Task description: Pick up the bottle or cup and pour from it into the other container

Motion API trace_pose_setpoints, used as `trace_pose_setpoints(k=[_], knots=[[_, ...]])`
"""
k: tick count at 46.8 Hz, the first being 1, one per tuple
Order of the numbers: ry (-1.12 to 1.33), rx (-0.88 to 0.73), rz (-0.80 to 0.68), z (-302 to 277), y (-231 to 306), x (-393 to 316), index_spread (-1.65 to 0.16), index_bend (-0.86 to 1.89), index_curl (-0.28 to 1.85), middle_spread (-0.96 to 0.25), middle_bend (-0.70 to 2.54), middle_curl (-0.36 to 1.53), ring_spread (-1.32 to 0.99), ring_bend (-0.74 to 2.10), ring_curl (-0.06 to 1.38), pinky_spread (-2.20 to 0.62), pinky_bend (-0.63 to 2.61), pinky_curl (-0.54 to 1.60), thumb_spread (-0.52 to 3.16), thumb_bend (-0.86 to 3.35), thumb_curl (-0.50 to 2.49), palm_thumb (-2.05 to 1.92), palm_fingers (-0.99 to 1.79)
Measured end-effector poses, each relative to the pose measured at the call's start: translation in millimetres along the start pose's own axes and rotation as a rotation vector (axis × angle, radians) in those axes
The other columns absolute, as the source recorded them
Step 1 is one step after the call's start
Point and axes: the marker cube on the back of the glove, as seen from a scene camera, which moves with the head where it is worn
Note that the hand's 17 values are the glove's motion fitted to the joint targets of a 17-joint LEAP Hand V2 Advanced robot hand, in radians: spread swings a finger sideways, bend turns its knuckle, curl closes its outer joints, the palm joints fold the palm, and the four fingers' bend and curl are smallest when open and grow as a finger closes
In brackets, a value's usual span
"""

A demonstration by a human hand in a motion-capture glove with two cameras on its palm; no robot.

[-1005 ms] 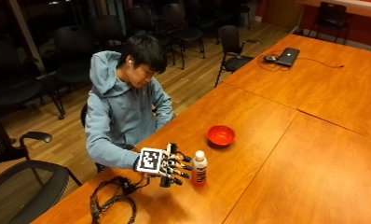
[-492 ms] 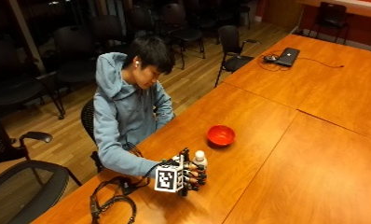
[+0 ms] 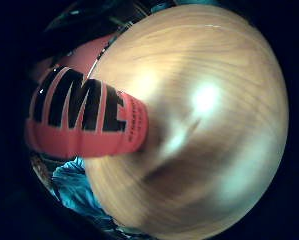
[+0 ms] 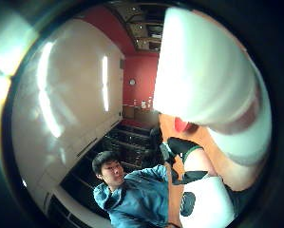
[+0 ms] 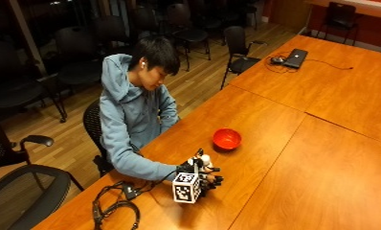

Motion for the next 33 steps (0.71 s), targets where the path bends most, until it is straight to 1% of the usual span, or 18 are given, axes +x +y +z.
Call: trace_pose_setpoints(k=[3, 4, 5, 7, 9, 10, 11, 12, 13, 14, 15, 19, 23, 28, 33], knots=[[-0.031, 0.029, -0.013, 4, -5, -3, -0.39, 0.14, 0.17, 0.08, 0.18, 0.30, 0.16, 0.59, 0.31, 0.26, 0.90, 0.31, 0.82, -0.01, 0.39, 0.69, 0.14], [-0.040, 0.040, -0.017, 6, -6, -3, -0.39, 0.15, 0.18, 0.09, 0.20, 0.31, 0.16, 0.60, 0.32, 0.25, 0.90, 0.31, 0.82, 0.00, 0.39, 0.72, 0.23], [-0.047, 0.050, -0.020, 8, -7, -3, -0.39, 0.14, 0.18, 0.09, 0.20, 0.31, 0.16, 0.60, 0.31, 0.25, 0.90, 0.30, 0.81, 0.00, 0.39, 0.73, 0.24], [-0.054, 0.069, -0.028, 10, -9, -4, -0.36, 0.18, 0.20, 0.09, 0.24, 0.32, 0.14, 0.61, 0.31, 0.24, 0.88, 0.29, 0.80, 0.03, 0.41, 0.81, 0.41], [-0.057, 0.084, -0.036, 13, -11, -5, -0.32, 0.22, 0.22, 0.09, 0.18, 0.30, 0.12, 0.62, 0.31, 0.23, 0.85, 0.28, 0.78, 0.04, 0.42, 0.87, 0.49], [-0.059, 0.090, -0.038, 14, -12, -6, -0.30, 0.22, 0.23, 0.08, 0.27, 0.34, 0.10, 0.61, 0.30, 0.21, 0.82, 0.28, 0.77, 0.06, 0.43, 0.92, 0.61], [-0.063, 0.096, -0.038, 15, -12, -6, -0.29, 0.21, 0.23, 0.08, 0.27, 0.33, 0.09, 0.60, 0.30, 0.21, 0.80, 0.27, 0.76, 0.05, 0.43, 0.93, 0.63], [-0.068, 0.102, -0.037, 16, -13, -7, -0.26, 0.25, 0.26, 0.07, 0.31, 0.35, 0.06, 0.61, 0.31, 0.18, 0.75, 0.26, 0.75, 0.06, 0.44, 0.96, 0.76], [-0.075, 0.110, -0.036, 17, -14, -9, -0.26, 0.21, 0.24, 0.07, 0.27, 0.34, 0.06, 0.59, 0.30, 0.18, 0.75, 0.26, 0.74, 0.05, 0.44, 0.96, 0.71], [-0.082, 0.119, -0.037, 18, -15, -10, -0.22, 0.26, 0.28, 0.05, 0.35, 0.37, 0.02, 0.61, 0.32, 0.14, 0.68, 0.25, 0.73, 0.06, 0.45, 1.00, 0.87], [-0.088, 0.130, -0.038, 19, -16, -11, -0.21, 0.24, 0.27, 0.04, 0.37, 0.38, 0.00, 0.61, 0.31, 0.12, 0.64, 0.24, 0.72, 0.06, 0.46, 1.01, 0.92], [-0.095, 0.166, -0.042, 27, -17, -12, -0.16, 0.22, 0.31, 0.02, 0.37, 0.40, -0.05, 0.59, 0.33, 0.05, 0.59, 0.24, 0.65, 0.04, 0.49, 1.04, 0.98], [-0.086, 0.168, -0.032, 34, -17, -14, -0.14, 0.19, 0.34, 0.00, 0.36, 0.41, -0.08, 0.56, 0.35, 0.01, 0.55, 0.25, 0.57, 0.01, 0.52, 1.07, 1.02], [-0.054, 0.148, -0.015, 36, -21, -26, -0.12, 0.16, 0.35, -0.01, 0.32, 0.42, -0.10, 0.53, 0.36, -0.03, 0.53, 0.25, 0.50, -0.01, 0.55, 1.09, 1.05], [0.058, 0.100, -0.013, 54, -20, -34, -0.11, 0.15, 0.36, -0.02, 0.30, 0.42, -0.10, 0.50, 0.37, -0.06, 0.51, 0.26, 0.45, -0.03, 0.57, 1.10, 1.08]])
